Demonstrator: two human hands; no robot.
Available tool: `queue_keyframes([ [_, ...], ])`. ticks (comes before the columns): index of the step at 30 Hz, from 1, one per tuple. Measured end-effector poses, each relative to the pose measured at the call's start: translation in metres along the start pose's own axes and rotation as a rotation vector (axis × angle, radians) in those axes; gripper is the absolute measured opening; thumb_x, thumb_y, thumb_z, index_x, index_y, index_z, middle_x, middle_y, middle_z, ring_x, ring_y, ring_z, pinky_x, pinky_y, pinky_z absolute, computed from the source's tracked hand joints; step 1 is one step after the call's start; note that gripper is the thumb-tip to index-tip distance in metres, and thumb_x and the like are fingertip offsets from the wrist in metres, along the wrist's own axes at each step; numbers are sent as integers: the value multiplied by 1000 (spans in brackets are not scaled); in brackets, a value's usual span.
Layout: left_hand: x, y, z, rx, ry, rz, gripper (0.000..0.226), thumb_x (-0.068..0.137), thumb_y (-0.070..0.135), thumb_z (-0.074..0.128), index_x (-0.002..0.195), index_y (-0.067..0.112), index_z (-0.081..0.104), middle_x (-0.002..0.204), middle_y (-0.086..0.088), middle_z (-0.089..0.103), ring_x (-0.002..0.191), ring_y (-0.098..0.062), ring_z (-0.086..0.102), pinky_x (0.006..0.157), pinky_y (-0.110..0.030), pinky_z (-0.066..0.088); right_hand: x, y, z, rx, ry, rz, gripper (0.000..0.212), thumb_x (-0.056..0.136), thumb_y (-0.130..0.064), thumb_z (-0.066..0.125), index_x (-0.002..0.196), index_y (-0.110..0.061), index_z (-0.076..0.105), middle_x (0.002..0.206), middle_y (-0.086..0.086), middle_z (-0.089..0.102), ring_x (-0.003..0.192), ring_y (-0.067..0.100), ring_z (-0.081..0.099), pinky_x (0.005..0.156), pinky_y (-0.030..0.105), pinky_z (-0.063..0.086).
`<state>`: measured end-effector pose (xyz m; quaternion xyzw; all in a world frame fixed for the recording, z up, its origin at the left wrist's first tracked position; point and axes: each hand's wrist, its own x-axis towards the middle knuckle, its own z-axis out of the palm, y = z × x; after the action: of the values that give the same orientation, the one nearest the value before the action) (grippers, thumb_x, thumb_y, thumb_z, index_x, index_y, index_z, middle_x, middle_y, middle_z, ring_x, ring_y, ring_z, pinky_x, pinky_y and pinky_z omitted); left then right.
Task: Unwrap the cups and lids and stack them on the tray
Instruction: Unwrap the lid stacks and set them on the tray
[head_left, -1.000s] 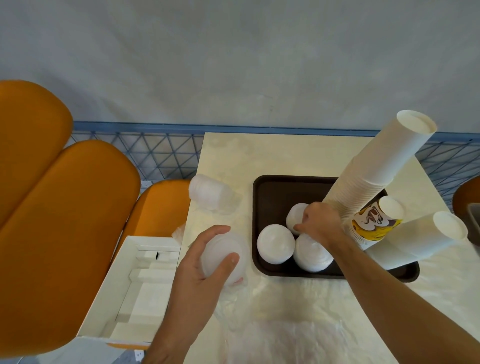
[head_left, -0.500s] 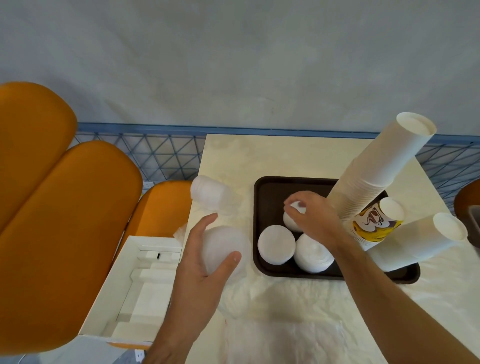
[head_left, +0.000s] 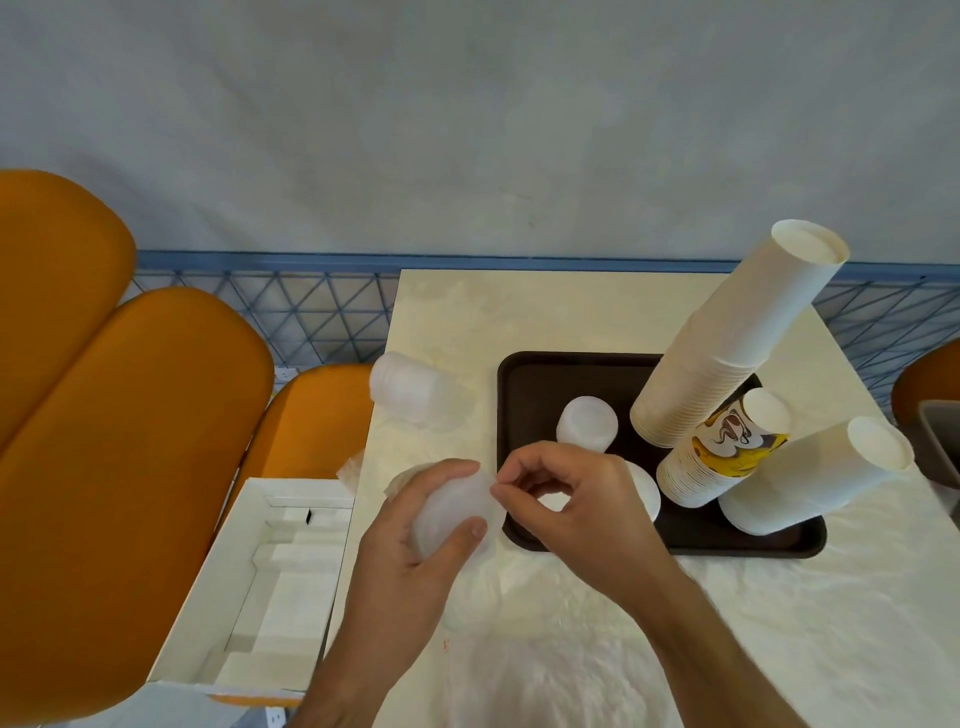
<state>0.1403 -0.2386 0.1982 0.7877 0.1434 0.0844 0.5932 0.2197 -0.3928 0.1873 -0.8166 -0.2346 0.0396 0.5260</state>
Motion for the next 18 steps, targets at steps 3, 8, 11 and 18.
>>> queue_keyframes([
  [3,-1,0,0,-14,-10,8,60,84,24,72,98,78,50,108,47,52,108,18,47,69,3,41,-1,-1,0,-13,10,-10,8,86,-14,79,93,-18,77,81,-16,72,79,5,69,71,11,55],
  [8,-1,-3,-1,-13,-16,-10,39,84,26,73,104,57,60,109,45,53,108,17,48,70,2,42,1,-1,1,-42,15,-27,6,87,-10,77,90,-15,76,80,-16,71,80,6,68,70,11,54],
  [11,0,-5,-2,-4,7,-35,35,81,36,71,108,50,55,106,46,50,105,20,46,67,3,43,2,1,0,-32,29,51,10,89,-11,75,88,-20,72,78,-18,69,80,8,68,70,12,54],
  [18,1,-3,2,-22,13,-89,39,72,47,66,109,48,54,110,32,54,103,22,45,64,2,43,4,-3,-6,227,-91,206,20,88,-16,77,101,-25,66,92,-8,69,90,20,69,77,31,62],
])
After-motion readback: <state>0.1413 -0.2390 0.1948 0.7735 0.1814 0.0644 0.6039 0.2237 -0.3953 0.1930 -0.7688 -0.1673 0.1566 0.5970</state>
